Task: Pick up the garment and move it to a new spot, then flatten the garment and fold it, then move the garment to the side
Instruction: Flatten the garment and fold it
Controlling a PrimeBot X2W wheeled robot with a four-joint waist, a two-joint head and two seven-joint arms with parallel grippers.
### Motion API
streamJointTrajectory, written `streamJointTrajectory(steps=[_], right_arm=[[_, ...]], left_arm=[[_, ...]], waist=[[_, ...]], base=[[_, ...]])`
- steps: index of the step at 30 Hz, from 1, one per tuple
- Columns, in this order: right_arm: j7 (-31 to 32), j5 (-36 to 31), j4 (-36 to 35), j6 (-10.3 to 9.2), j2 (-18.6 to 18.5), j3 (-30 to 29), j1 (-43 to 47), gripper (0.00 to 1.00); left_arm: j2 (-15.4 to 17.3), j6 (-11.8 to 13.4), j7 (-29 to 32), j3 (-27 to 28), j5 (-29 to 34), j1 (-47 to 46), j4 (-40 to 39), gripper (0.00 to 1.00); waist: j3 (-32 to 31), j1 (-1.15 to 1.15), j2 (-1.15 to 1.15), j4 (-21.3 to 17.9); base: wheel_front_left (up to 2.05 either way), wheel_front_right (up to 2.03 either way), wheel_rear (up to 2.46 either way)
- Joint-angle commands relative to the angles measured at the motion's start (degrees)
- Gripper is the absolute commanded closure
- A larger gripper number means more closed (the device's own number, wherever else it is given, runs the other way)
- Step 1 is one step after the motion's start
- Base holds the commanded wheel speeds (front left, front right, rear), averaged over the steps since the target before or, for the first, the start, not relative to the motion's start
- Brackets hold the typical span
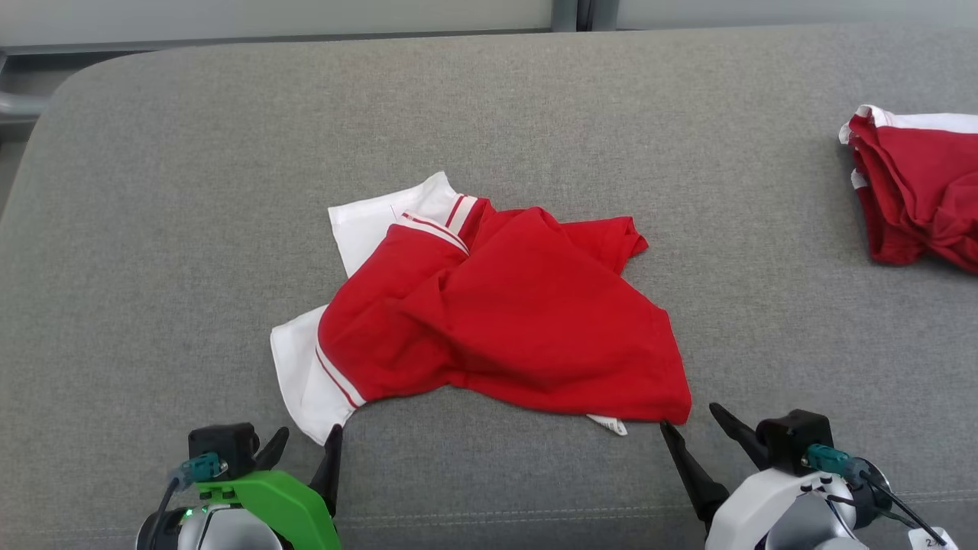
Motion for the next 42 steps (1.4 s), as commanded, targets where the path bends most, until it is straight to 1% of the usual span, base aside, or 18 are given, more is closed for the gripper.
streamJointTrajectory(steps=[1, 5, 8, 9, 10, 11, 12, 13, 14, 15, 17, 22, 23, 25, 29, 31, 35, 42], right_arm=[[-0.41, 0.35, 0.44, -0.01, -0.28, 0.36, -0.89, 0.00], [-0.59, 1.00, 2.74, -0.01, -0.79, 1.95, -3.39, 0.00], [-0.74, 1.52, 4.78, -0.01, -0.91, 2.90, -5.07, 0.00], [-0.87, 1.58, 5.43, -0.01, -0.90, 3.14, -5.55, 0.00], [-0.98, 1.69, 5.95, -0.01, -0.94, 3.29, -5.95, 0.00], [-1.20, 1.97, 6.51, -0.02, -0.90, 3.45, -6.34, 0.04], [-1.36, 2.15, 6.99, -0.01, -0.90, 3.60, -6.70, 0.38], [-1.46, 2.32, 7.40, -0.01, -0.86, 3.84, -6.97, 0.60], [-1.81, 2.50, 7.74, -0.01, -0.91, 4.15, -7.25, 0.95], [-2.03, 2.64, 8.05, -0.01, -0.99, 4.18, -7.49, 1.00], [-2.90, 3.01, 8.26, -0.01, -0.97, 3.92, -7.76, 1.00], [-5.22, 3.89, 6.85, -0.02, -0.87, 2.89, -7.59, 1.00], [-6.48, 4.15, 5.28, -0.01, -0.72, 2.21, -7.22, 1.00], [-7.07, 4.64, 4.26, -0.01, -0.49, 1.80, -7.00, 1.00], [-8.82, 5.32, -0.82, -0.01, -0.47, 0.46, -7.18, 1.00], [-8.64, 6.93, -2.95, -0.01, -0.25, -0.25, -7.79, 1.00], [-8.27, 8.71, -5.65, -0.01, -1.74, -1.14, -11.51, 1.00], [-7.69, 10.06, -6.97, -0.01, -4.58, -0.17, -21.83, 1.00]], left_arm=[[-0.08, -0.05, 0.26, 0.08, -0.11, -0.80, 0.44, 0.00], [-0.30, -0.69, -0.16, -0.21, -0.19, -2.61, 1.99, 0.00], [-0.57, -0.87, -0.56, -0.44, -0.15, -3.77, 3.07, 0.08], [-0.72, -1.10, -0.60, -0.51, -0.35, -4.10, 3.57, 0.14], [-0.82, -1.27, -0.61, -0.57, -0.39, -4.39, 3.91, 0.31], [-1.00, -1.33, -0.78, -0.62, -0.45, -4.73, 4.20, 0.47], [-1.02, -1.35, -1.01, -0.65, -0.34, -5.03, 4.44, 0.53], [-1.06, -1.46, -1.38, -0.63, -0.23, -5.28, 4.71, 0.64], [-1.11, -1.56, -1.77, -0.66, -0.13, -5.44, 4.97, 0.75], [-1.12, -1.60, -2.23, -0.65, 0.04, -5.59, 5.18, 1.00], [-1.09, -1.58, -3.25, -0.60, 0.30, -5.92, 5.38, 1.00], [-0.79, -0.62, -5.27, 0.20, 0.53, -6.07, 4.51, 1.00], [-0.46, -0.19, -6.53, 0.93, 0.73, -6.06, 3.09, 1.00], [-0.20, 0.08, -7.08, 1.30, 0.82, -6.05, 2.31, 1.00], [0.92, 1.54, -8.28, 2.48, 1.75, -6.55, -2.44, 1.00], [1.70, 2.09, -8.02, 2.91, 2.38, -7.24, -5.15, 1.00], [3.31, 3.08, -6.76, 3.88, 3.19, -10.08, -9.48, 1.00], [6.02, 2.42, -3.05, 5.16, 3.57, -18.78, -14.02, 1.00]], waist=[[1.37, 0.00, 0.00, 0.08], [2.80, 0.00, 0.00, 0.34], [3.47, 0.00, 0.00, 0.65], [3.65, 0.00, 0.00, 0.76], [3.84, 0.00, 0.00, 0.84], [3.92, 0.00, 0.00, 0.93], [3.99, 0.00, 0.00, 0.98], [4.08, 0.00, 0.00, 0.99], [4.13, 0.00, 0.00, 0.99], [4.13, 0.00, 0.00, 0.99], [4.02, 0.00, 0.00, 0.98], [3.43, 0.00, 0.00, 0.92], [3.02, 0.00, 0.00, 0.83], [2.71, 0.00, 0.00, 0.75], [1.65, 0.00, 0.00, 0.43], [0.99, 0.00, 0.00, 0.26], [-0.59, 0.00, 0.00, -0.21], [-3.66, 0.00, 0.00, -0.98]], base=[[0.00, 0.00, 0.00], [0.00, 0.00, 0.00], [0.00, 0.00, 0.00], [0.00, 0.00, 0.00], [0.00, 0.00, 0.00], [0.00, 0.00, 0.00], [0.00, 0.00, 0.00], [0.00, 0.00, 0.00], [0.00, 0.00, 0.00], [0.00, 0.00, 0.00], [0.00, 0.00, 0.00], [0.00, 0.00, 0.00], [0.00, 0.00, 0.00], [0.00, 0.00, 0.00], [0.00, 0.00, 0.00], [0.00, 0.00, 0.00], [0.00, 0.00, 0.00], [0.00, 0.00, 0.00]])
